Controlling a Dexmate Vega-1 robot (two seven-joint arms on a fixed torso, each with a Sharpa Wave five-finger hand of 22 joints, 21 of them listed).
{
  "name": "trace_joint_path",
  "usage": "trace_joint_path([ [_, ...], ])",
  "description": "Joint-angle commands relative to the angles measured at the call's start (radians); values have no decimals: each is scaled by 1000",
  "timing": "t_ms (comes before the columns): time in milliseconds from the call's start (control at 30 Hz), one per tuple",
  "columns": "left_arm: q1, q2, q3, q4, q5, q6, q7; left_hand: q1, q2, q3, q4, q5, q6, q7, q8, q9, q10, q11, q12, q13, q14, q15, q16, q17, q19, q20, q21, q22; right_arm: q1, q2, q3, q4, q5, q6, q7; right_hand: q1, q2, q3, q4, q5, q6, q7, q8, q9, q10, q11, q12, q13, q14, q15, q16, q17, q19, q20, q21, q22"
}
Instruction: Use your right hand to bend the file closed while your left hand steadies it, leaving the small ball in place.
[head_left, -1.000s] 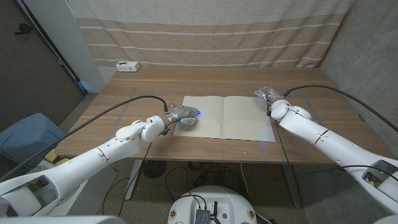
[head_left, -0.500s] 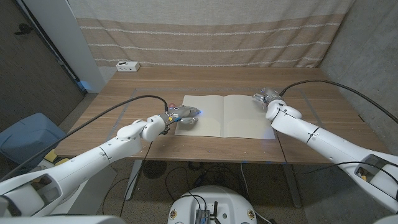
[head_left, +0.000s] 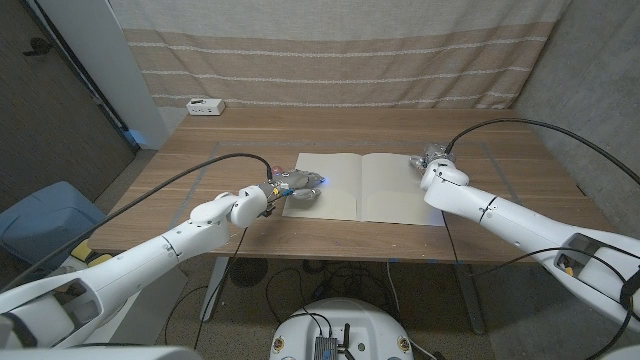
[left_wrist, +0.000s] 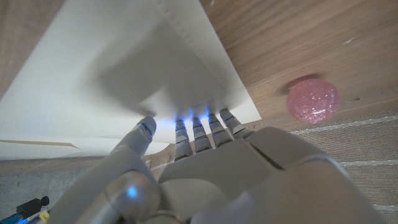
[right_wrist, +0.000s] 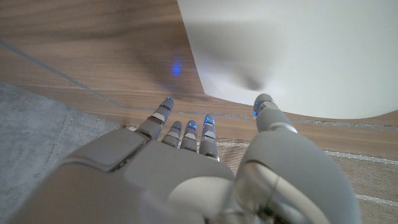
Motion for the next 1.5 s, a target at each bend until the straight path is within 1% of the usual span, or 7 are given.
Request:
trace_joint_path([
  [33, 15, 6, -8, -19, 5, 14, 9, -4, -4, 0, 1, -2, 0, -1, -6, 5, 0, 6, -2, 1, 0, 4, -3, 4, 27, 37, 3, 4, 75, 48, -96, 93, -27, -72, 1, 5, -2, -12, -3, 5, 29, 5, 14, 2, 28, 1, 14, 1, 31, -7, 16, 0, 38, 7, 17, 3],
  [433, 21, 7, -12, -21, -3, 12, 16, -7, -5, -2, 2, -2, -2, 0, -8, 5, -5, 8, -5, 1, -4, -2, -4, 5, 33, 29, 0, 4, 91, 40, -123, 88, -12, -96, 24, -22, -29, -53, 9, 10, 157, 21, 48, 1, 91, 7, 36, 0, 55, -6, 19, 1, 48, 12, 15, 3],
  [800, 26, 9, -16, -26, -5, 13, 20, -11, -6, -4, 5, -2, -4, 2, -8, 5, -7, 6, -6, 2, -7, -3, -4, 5, 35, 21, -2, 5, 114, 45, -156, 113, -5, -103, 45, 49, -9, -46, -14, 31, 335, 60, 80, -2, 178, 12, 56, -3, 94, -12, 20, -4, 83, 3, 20, 2],
  [900, 25, 8, -16, -25, -6, 13, 19, -12, -6, -4, 6, -2, -5, 1, -8, 5, -8, 6, -6, 2, -9, -4, -4, 5, 35, 19, -3, 5, 115, 42, -170, 114, -20, -96, 35, 91, -13, -41, -26, 41, 402, 66, 91, -3, 216, 14, 64, -4, 120, -17, 21, -7, 112, 3, 26, 2],
  [1067, 20, 4, -14, -18, -8, 12, 16, -14, -7, -6, 7, -2, -8, 1, -10, 5, -10, 5, -7, 2, -12, -5, -5, 6, 35, 17, -5, 5, 87, 36, -175, 103, -67, -66, -37, 268, -56, -28, -40, 78, 586, 38, 134, 9, 304, -12, 67, -5, 215, -39, 24, -8, 189, -6, 31, 2],
  [1267, 15, -2, -12, -9, -12, 9, 16, -18, -9, -8, 10, -1, -15, 1, -12, 5, -16, 7, -9, 2, -15, -5, -5, 6, 35, 10, -7, 5, 60, 47, -174, 111, -127, -53, -111, 429, -128, -40, -36, 117, 664, 14, 183, 31, 375, -34, 61, -1, 316, -62, 39, -2, 246, -9, 35, 4],
  [1500, 8, -7, -8, 1, -16, 8, 10, -23, -10, -11, 13, -1, -20, -1, -13, 5, -19, 8, -9, 2, -19, -6, -5, 7, 34, 8, -10, 5, -4, 60, -122, 128, -177, 26, -250, 555, -106, -35, -27, 147, 770, 17, 274, 74, 466, -47, 68, 3, 411, -99, 70, 14, 292, -15, 40, 5],
])
